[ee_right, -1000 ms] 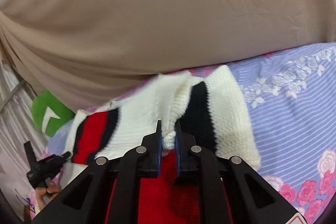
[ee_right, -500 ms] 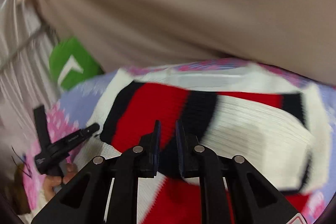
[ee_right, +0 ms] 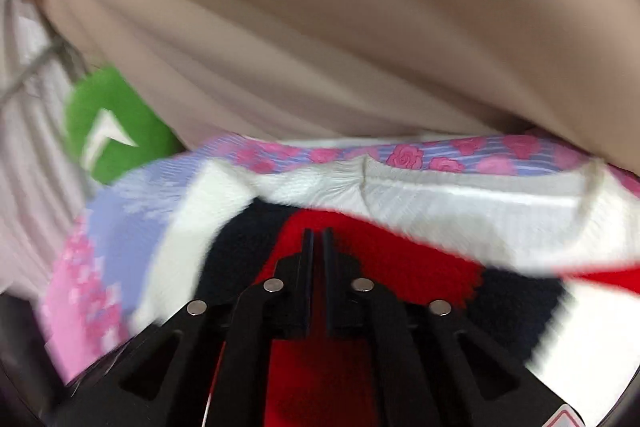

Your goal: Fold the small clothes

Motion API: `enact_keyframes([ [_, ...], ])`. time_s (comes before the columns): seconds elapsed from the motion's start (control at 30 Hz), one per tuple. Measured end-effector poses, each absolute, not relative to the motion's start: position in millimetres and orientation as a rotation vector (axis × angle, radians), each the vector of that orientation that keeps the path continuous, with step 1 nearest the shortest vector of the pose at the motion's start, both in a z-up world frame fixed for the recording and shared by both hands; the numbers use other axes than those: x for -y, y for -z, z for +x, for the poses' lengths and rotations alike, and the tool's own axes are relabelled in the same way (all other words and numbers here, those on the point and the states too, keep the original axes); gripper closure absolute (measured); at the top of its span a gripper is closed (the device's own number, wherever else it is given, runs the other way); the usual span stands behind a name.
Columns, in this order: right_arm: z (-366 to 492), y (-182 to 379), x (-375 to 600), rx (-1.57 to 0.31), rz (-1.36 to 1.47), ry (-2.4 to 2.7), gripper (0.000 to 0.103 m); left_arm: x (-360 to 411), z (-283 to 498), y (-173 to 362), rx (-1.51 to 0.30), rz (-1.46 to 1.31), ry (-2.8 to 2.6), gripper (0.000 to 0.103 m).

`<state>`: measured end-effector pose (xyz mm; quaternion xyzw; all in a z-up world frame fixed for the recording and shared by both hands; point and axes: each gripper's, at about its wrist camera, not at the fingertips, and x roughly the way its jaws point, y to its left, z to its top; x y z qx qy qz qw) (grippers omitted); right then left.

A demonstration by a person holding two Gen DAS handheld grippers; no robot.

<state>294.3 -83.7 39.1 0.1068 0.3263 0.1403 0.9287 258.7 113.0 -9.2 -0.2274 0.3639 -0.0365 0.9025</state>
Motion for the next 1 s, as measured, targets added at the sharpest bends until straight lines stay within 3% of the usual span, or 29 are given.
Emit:
enact_keyframes([
  [0.07,240,-42,115,-0.611,0.18,-0.224,0.09,-113,258,8,-0.751,-0.46,0.07,0.09],
  [0.2,172,-31,205,-0.563,0.23,0.056,0.051,-109,259,7,-0.75,-0.438,0.057,0.09],
  [0.27,170,-15,244,-0.613,0.337,0.149,0.042,-107,259,8,-0.749,-0.428,0.052,0.09],
  [0.33,184,2,262,-0.704,0.409,0.096,0.045,-106,259,7,-0.749,-0.419,0.051,0.09],
  [0.37,189,5,262,-0.719,0.412,0.065,0.06,-106,259,8,-0.749,-0.418,0.053,0.09],
  [0.4,189,3,260,-0.715,0.398,0.053,0.088,-107,259,8,-0.749,-0.42,0.056,0.09],
  [0.43,186,-6,260,-0.691,0.398,0.028,0.095,-106,259,8,-0.748,-0.42,0.054,0.09],
  [0.57,156,-37,272,-0.53,0.39,0.073,0.095,-103,258,7,-0.752,-0.405,0.052,0.09],
  [0.67,188,9,286,-0.731,0.403,0.106,0.095,-97,262,7,-0.757,-0.387,0.048,0.089],
  [0.73,179,0,286,-0.708,0.393,0.103,0.095,-98,263,8,-0.757,-0.392,0.05,0.089],
  [0.8,157,-15,289,-0.669,0.438,0.088,0.086,-100,262,9,-0.751,-0.415,0.069,0.087],
  [0.83,140,-24,288,-0.643,0.449,0.079,0.086,-102,261,8,-0.748,-0.424,0.083,0.085],
  [0.93,81,-44,289,-0.609,0.451,0.044,0.079,-110,243,4,-0.768,-0.425,0.148,0.074],
  [1.0,28,-43,281,-0.635,0.435,0.01,0.057,-119,213,-2,-0.771,-0.384,0.168,0.049],
])
